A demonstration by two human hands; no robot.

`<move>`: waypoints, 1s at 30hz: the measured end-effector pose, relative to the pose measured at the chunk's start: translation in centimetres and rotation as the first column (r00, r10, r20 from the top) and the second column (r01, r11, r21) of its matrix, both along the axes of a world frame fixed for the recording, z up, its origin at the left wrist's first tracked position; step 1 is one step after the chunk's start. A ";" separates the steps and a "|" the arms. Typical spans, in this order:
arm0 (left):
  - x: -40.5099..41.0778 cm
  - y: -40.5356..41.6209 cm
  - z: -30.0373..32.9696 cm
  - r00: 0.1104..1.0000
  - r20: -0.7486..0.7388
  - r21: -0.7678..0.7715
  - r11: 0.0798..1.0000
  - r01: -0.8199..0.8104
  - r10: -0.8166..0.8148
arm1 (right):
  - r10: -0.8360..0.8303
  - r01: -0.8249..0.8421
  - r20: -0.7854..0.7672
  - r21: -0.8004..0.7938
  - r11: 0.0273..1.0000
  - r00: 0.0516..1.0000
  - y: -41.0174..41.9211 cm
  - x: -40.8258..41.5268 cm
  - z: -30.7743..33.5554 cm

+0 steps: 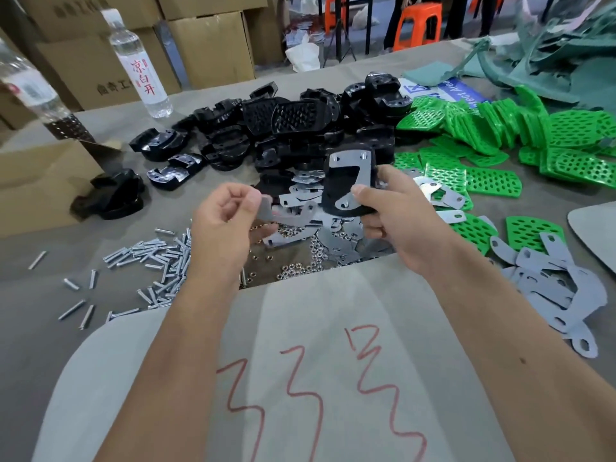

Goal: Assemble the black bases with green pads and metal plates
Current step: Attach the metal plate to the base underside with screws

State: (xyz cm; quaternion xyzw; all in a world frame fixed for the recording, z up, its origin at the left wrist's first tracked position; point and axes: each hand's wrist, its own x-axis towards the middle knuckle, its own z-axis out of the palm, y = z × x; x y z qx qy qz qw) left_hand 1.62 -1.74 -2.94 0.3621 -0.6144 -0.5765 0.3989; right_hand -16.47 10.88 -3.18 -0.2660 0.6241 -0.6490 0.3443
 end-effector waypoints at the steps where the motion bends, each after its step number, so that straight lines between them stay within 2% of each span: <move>1: 0.0 0.1 -0.1 0.999 -0.042 0.021 1.000 -0.008 0.009 | 0.038 -0.038 -0.024 0.020 0.999 0.999 0.0 0.1 0.0; 6: -0.3 0.1 -0.2 0.991 -0.134 0.036 0.999 0.009 -0.004 | 0.214 -0.211 -0.163 0.035 0.977 0.963 0.1 0.7 -0.2; 8: -0.1 -0.1 0.0 0.988 -0.148 0.190 0.978 0.082 -0.054 | 0.226 -0.214 -0.248 0.077 0.974 0.942 0.0 0.7 -0.4; 10: 0.2 -0.2 0.1 0.979 -0.170 0.366 0.916 0.165 -0.108 | 0.231 -0.205 -0.311 0.116 0.972 0.922 -0.2 0.8 -0.6; 12: 0.3 -0.1 0.1 0.977 -0.164 0.421 0.886 0.192 -0.134 | 0.227 -0.199 -0.327 0.117 0.973 0.917 -0.3 0.9 -0.9; 18: 0.1 0.2 0.3 0.955 -0.290 0.348 0.923 0.163 -0.059 | 0.230 -0.214 -0.348 0.083 0.973 0.909 -0.5 1.1 -0.9; 23: -0.3 0.5 -0.5 0.987 -0.156 0.174 0.982 0.071 -0.044 | 0.259 -0.249 -0.343 0.075 0.966 0.903 -0.5 1.5 -0.7; 30: -0.2 -0.2 -0.6 0.971 -0.227 0.072 0.993 0.098 -0.079 | 0.270 -0.266 -0.304 0.054 0.962 0.914 -0.4 1.3 -0.7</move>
